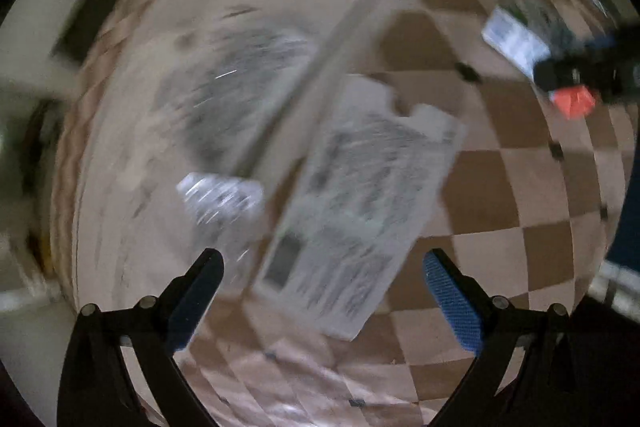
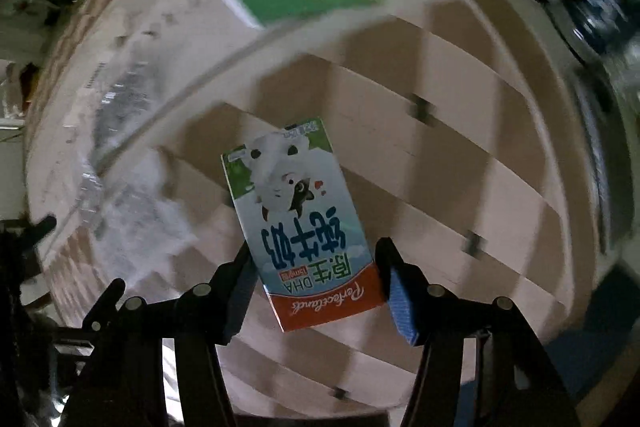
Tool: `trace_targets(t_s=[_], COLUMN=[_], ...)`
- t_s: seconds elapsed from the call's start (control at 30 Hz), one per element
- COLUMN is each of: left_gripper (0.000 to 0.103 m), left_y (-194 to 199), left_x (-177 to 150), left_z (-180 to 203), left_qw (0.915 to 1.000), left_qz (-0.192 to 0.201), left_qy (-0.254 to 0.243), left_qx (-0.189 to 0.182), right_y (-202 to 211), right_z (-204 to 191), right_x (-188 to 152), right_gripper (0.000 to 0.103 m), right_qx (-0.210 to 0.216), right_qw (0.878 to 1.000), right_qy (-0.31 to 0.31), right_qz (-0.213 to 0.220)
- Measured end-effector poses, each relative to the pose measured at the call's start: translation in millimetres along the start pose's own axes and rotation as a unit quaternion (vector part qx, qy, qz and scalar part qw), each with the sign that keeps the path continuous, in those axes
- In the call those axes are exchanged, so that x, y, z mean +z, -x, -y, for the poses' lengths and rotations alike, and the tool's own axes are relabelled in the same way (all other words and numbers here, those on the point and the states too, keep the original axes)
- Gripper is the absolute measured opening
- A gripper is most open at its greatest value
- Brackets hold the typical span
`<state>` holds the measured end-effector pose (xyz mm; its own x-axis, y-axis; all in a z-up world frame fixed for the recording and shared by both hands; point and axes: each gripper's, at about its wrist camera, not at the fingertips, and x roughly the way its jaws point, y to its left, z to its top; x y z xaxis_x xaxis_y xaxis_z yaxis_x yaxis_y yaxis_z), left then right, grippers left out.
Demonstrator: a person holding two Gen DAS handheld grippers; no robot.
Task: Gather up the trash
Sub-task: 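Grasp the white medicine card with left tool while right tool grasps milk carton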
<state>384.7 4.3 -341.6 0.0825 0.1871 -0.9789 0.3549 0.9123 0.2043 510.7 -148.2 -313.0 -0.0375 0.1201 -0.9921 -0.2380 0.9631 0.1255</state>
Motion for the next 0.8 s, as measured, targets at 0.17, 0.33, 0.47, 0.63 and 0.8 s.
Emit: trace_targets(t_s=[0.17,0.33,0.47,0.63,0.8], left_gripper=[0.089,0.076,0.076,0.076,0.079], left_y=[-7.0,2.9,4.8,6.4,-6.4], left_x=[20.7,25.4,6.1,-58.8,-81.7], left_z=[8.9,4.0,-14.3,-52.1,-61.7], left_qw=[0.9988,0.9984,0.9857,0.881,0.835], left_qz=[-0.006,-0.006,-0.046,-0.066,-0.051], left_qy=[-0.04,-0.016,0.148,0.441,0.515], left_qx=[-0.028,-0.053,-0.066,-0.159,-0.187], right_y=[-4.6,-6.9,-6.5,-13.1,-23.2], right_z=[20.8,18.6,8.3,-10.8,-46.4], right_x=[1.7,2.1,-21.2,-42.9,-59.2], right_gripper=[0.06,0.06,0.06,0.06,0.061], right_qx=[-0.004,-0.01,-0.01,-0.002,0.014], right_qw=[1.0,1.0,1.0,1.0,0.998], right_qy=[-0.009,-0.008,-0.008,0.006,0.03], right_qz=[-0.006,-0.002,-0.005,-0.023,-0.045])
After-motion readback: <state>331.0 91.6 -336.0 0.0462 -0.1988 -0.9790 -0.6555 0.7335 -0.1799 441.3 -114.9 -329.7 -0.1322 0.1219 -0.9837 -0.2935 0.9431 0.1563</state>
